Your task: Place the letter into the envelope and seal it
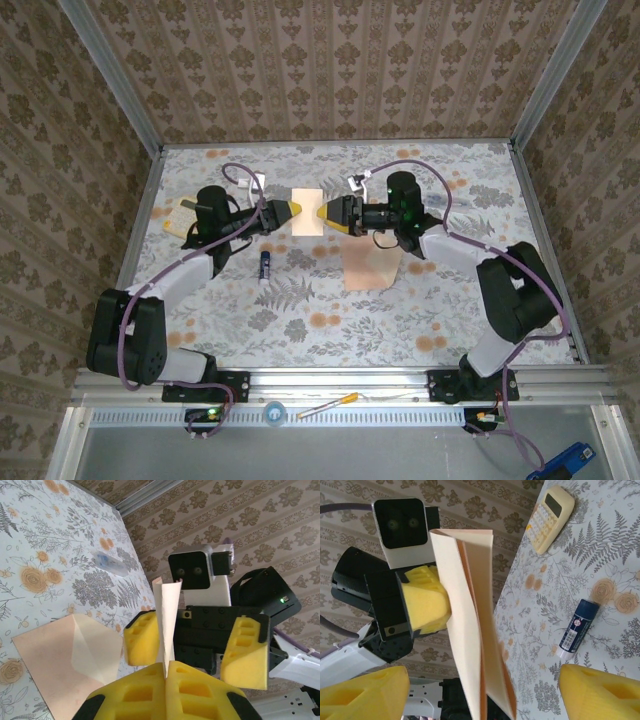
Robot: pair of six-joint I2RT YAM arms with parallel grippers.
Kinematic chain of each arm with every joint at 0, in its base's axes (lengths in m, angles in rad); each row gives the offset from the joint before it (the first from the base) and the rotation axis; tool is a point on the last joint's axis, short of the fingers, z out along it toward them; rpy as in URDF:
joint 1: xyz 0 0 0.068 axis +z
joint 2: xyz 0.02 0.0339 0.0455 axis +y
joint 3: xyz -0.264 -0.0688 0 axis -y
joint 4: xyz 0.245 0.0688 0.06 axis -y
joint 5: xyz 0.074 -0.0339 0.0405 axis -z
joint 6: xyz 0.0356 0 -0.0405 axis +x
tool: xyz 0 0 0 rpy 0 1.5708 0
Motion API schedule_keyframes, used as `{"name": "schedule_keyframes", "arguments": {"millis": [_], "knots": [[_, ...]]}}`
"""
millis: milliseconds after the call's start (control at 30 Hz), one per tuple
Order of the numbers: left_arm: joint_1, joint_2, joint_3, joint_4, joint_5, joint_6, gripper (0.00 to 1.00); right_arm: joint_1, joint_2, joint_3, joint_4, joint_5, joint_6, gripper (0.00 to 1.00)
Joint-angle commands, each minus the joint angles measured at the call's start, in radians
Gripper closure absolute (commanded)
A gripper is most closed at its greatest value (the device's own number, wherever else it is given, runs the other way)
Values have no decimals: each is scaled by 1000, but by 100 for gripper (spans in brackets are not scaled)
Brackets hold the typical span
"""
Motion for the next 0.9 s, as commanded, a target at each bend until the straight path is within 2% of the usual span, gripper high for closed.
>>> {"name": "schedule_keyframes", "arguments": {"millis": [0, 133, 267, 433, 533, 600, 700, 733, 833, 867], "knots": [[-8, 7, 21, 52, 20, -17, 100, 17, 33, 31, 88, -33, 29, 22], [-8, 9, 23, 56, 20, -18, 100, 30, 53, 35, 141, -46, 67, 25], [-8, 14, 22, 53, 18, -13, 100, 34, 59, 28, 190, -49, 98, 35], [-7, 19, 19, 57, 16, -13, 100, 34, 54, 10, 217, -43, 116, 64], [-6, 22, 18, 57, 12, -12, 99, 34, 51, -1, 233, -38, 127, 89], [-6, 24, 18, 57, 12, -12, 97, 33, 47, -9, 236, -31, 128, 100], [-3, 24, 15, 55, 8, -12, 88, 31, 39, -18, 231, -18, 126, 100], [-1, 24, 14, 52, 7, -10, 81, 30, 35, -19, 227, -16, 126, 100], [10, 24, 15, 30, 8, -4, 50, 22, 13, -19, 167, -5, 102, 100], [16, 24, 18, 10, 7, 3, 44, 17, 1, -18, 131, -1, 86, 100]]}}
